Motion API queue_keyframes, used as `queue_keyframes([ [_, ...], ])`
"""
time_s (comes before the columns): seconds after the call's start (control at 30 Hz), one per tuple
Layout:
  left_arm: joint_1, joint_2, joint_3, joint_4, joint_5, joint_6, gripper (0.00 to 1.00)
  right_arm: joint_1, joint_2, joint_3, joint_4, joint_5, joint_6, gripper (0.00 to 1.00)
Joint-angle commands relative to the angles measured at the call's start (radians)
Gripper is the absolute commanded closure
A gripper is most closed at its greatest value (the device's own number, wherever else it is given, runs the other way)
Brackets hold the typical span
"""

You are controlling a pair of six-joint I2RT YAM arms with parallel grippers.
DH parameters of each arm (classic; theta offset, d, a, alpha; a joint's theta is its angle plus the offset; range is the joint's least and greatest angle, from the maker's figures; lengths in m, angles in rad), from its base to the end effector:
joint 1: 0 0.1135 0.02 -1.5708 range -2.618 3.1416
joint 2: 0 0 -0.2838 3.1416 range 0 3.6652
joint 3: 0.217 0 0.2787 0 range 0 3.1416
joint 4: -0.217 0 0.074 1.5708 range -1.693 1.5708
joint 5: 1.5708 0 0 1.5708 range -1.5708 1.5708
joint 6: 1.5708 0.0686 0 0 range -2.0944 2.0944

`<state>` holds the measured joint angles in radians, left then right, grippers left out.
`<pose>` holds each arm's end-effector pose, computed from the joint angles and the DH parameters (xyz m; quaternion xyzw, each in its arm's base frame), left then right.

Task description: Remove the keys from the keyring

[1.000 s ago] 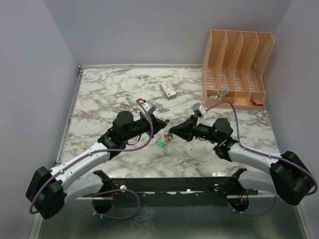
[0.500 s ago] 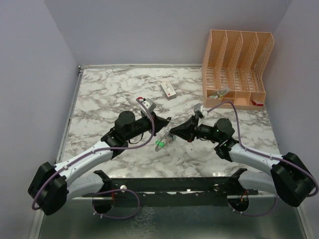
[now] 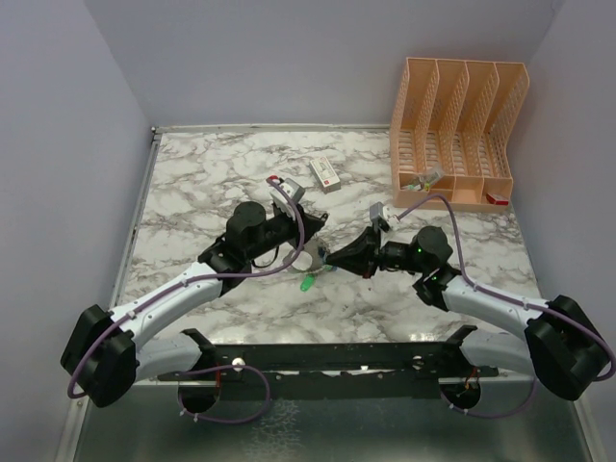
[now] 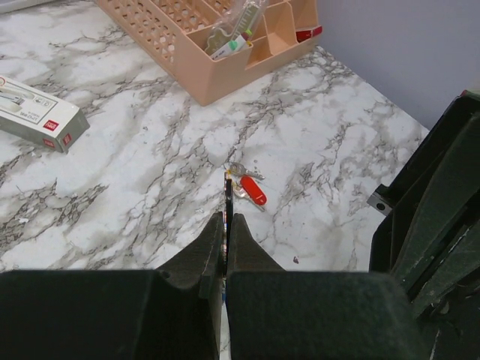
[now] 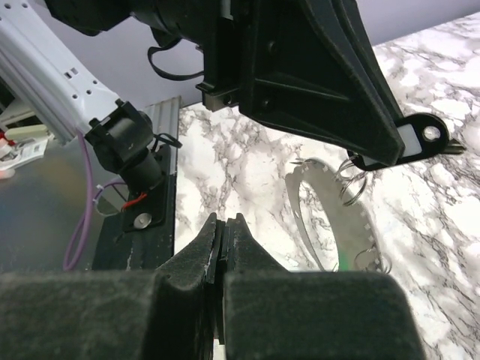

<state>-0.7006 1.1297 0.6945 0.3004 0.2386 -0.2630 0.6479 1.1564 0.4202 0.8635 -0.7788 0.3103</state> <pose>0.2268 -0.2124 0.2909 0.2387 0.7129 -0.3821 0.5373 0.1858 0.2011 0.2506 -0.3836 0.5547 0.5427 0.5006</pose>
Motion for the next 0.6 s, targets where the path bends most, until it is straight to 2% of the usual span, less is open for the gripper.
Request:
queue_keyframes([
  [0.0,0.001,-0.001,0.035,-0.015,0.021,0.030,1.00,0.002,-0.029,0.018,-0.077,0.092,-0.028,0.99],
  [0.1,0.001,0.001,0.040,-0.022,0.050,0.039,1.00,0.003,-0.048,0.012,-0.097,0.192,-0.022,0.92],
  [0.27,0.001,0.000,0.051,-0.039,0.080,0.064,1.00,0.003,-0.026,0.027,-0.095,0.228,-0.019,0.80],
  [0.43,0.001,0.007,0.072,-0.068,0.113,0.099,1.00,0.003,-0.016,0.034,-0.090,0.314,0.008,0.50],
  [0.5,0.001,0.009,0.083,-0.086,0.122,0.115,1.00,0.003,-0.021,0.020,-0.065,0.355,0.020,0.42],
  [0.57,0.001,0.009,0.090,-0.099,0.123,0.130,1.00,0.003,-0.011,0.006,-0.019,0.362,0.025,0.39],
])
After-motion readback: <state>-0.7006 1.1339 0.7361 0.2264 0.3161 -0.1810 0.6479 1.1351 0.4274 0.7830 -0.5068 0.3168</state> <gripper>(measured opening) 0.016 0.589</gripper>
